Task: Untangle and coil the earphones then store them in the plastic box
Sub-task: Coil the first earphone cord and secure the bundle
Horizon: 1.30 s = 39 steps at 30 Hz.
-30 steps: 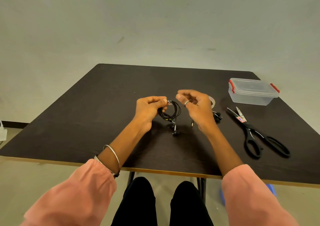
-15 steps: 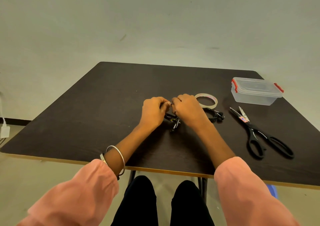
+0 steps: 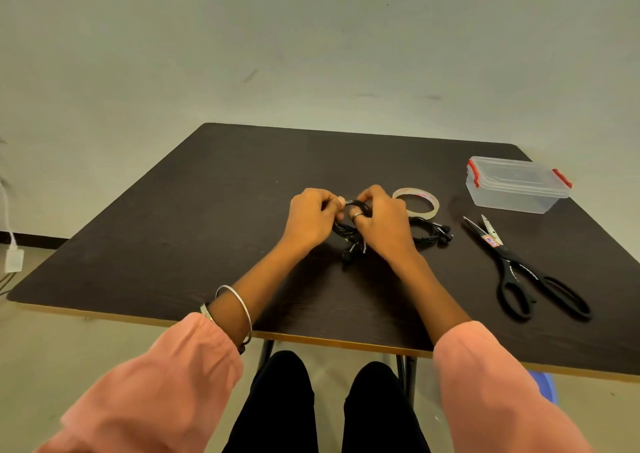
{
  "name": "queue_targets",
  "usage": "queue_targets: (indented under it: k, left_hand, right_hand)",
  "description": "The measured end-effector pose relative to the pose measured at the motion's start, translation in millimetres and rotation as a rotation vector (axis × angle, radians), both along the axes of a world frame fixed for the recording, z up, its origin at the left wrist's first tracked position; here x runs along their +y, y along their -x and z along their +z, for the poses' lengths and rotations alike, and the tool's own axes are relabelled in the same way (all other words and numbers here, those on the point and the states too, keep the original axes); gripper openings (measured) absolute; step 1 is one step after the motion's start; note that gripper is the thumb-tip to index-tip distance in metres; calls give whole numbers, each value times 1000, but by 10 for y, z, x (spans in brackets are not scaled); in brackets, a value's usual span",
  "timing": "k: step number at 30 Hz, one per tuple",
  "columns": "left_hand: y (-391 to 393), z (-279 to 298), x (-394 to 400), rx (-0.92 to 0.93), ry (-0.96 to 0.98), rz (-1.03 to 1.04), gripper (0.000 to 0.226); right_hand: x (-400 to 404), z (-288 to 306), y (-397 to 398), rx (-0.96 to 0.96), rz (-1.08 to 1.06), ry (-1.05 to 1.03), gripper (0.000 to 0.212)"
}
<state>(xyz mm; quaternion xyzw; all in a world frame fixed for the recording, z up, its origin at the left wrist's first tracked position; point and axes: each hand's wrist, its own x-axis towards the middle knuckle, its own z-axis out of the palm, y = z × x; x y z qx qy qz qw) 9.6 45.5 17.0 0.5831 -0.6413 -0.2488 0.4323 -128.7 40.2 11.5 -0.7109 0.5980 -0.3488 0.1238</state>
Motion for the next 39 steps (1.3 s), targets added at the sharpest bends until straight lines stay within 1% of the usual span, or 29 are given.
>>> queue_targets:
  k: [3, 5, 7, 11, 13, 15, 19, 21, 23, 24, 26, 28, 31, 33, 34, 35, 37, 39]
  left_hand:
    - [-42, -20, 21, 26, 60, 36, 17]
    - [-72, -32, 32, 47, 98, 48, 14]
    - [-91, -37, 43, 63, 122, 45, 13]
    - [-107, -31, 60, 74, 134, 16, 12]
    - [-110, -39, 69, 81, 120, 17, 11]
    - [-113, -43, 85, 73, 107, 27, 11]
    - [-107, -30, 106, 62, 73, 34, 12]
    - [-106, -22, 107, 97, 49, 38, 12]
    - [-121, -15, 100, 159, 28, 52, 12]
    - [-135, -12, 96, 189, 17, 60, 12]
    - [-172, 10, 105, 234, -14, 59, 11]
    - [-230, 68, 135, 282, -70, 16, 12]
    - [-359, 160, 179, 357, -172, -82, 15]
    - [-424, 167, 183, 367, -227, -104, 15]
    - [-446, 146, 173, 328, -244, -88, 15]
    - [-462, 115, 156, 251, -249, -55, 15]
    - [-499, 28, 109, 22, -217, 24, 14]
    - [-542, -44, 73, -188, -156, 91, 14]
  right_hand:
    - [55, 89, 32, -497, 137, -271, 43]
    - [77, 135, 60, -752, 212, -404, 49]
    - [91, 177, 78, -877, 206, -454, 48]
    - [86, 169, 63, -1039, 161, -495, 45]
    - [90, 158, 57, -1088, 145, -478, 43]
    - [95, 151, 54, -1064, 114, -419, 43]
    - [132, 106, 21, -872, 92, -238, 42]
    - [149, 90, 14, -833, 107, -192, 39]
    - [153, 97, 9, -924, 117, -260, 37]
    - [152, 103, 8, -964, 126, -315, 40]
    - [166, 132, 11, -922, 157, -394, 44]
    - [201, 182, 22, -848, 210, -442, 35]
    - [230, 266, 32, -877, 302, -519, 17]
    - [224, 273, 9, -878, 329, -540, 9]
    - [211, 242, -20, -860, 322, -548, 8]
    - [198, 195, -53, -828, 301, -553, 7]
    - [157, 72, -119, -721, 231, -526, 10]
    - [103, -30, -162, -596, 171, -451, 14]
